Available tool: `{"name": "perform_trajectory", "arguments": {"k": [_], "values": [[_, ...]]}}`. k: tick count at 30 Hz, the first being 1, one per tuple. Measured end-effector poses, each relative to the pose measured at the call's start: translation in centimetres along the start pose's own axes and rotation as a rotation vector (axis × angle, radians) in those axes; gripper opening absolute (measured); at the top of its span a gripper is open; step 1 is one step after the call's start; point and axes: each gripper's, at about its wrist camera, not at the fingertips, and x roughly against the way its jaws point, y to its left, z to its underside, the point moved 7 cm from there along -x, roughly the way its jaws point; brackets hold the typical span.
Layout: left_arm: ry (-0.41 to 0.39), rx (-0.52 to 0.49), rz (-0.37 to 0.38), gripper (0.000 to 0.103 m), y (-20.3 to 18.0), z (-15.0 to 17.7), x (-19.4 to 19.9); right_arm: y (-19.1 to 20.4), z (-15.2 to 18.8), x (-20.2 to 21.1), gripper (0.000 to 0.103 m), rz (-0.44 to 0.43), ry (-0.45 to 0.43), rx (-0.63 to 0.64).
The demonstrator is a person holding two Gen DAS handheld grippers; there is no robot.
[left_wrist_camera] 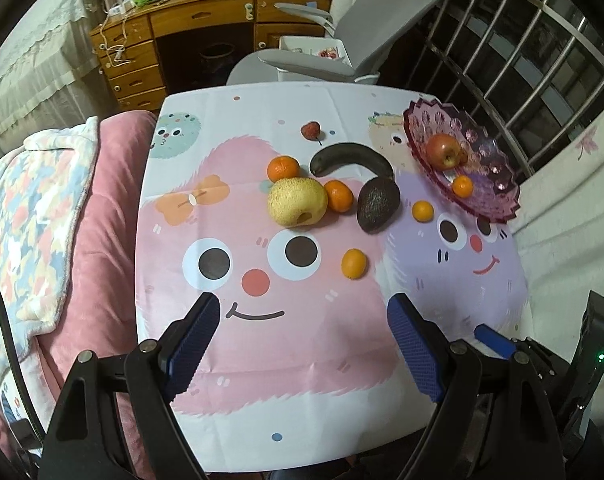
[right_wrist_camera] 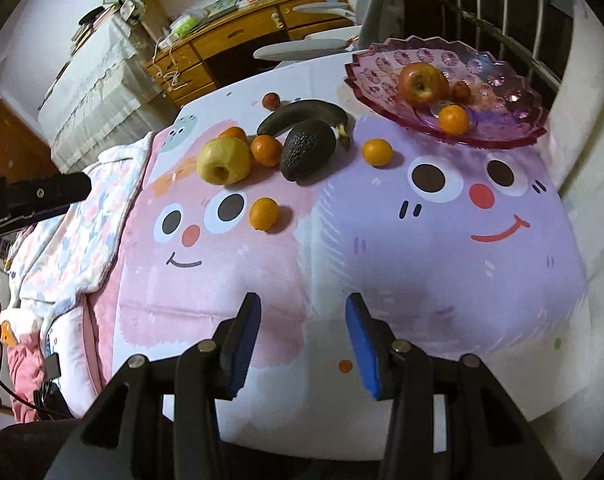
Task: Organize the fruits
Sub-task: 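Move the left gripper back toward the yellow pear, then close the left gripper on the yellow pear while the right gripper grasps a small orange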
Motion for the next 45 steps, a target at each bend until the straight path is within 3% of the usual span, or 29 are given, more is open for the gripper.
{"name": "perform_trajectory", "arguments": {"k": [7,12,20,27,40,45], "values": [[0.058,-0.035,-0.007,0.085,0.0,-1.3,-1.7,0.3,-0.3,0.1,0.044,0.003,-0.039,0.023],[0.084,0.004,0.025,0.085,0.1,-3.3,-3.2,0.9,-1.1,-0.3,0.044,0.001,-0.073,0.086],[0.137,0.065,0.044,0.086,1.0,-6.7,-7.8,3.1,-3.0,-3.0,0.044,-0.022,-0.079,0.299],[0.205,0.114,0.063,0.086,1.8,-7.7,-13.6,4.8,-3.8,-6.9,0.044,-0.031,-0.051,0.471],[0.285,0.162,0.102,0.086,2.5,-8.9,-20.4,5.5,-4.8,-13.1,0.044,-0.097,0.011,0.493],[0.272,0.167,0.139,0.085,2.2,-9.3,-21.5,5.6,-4.9,-14.2,0.044,-0.106,0.023,0.5]]}}
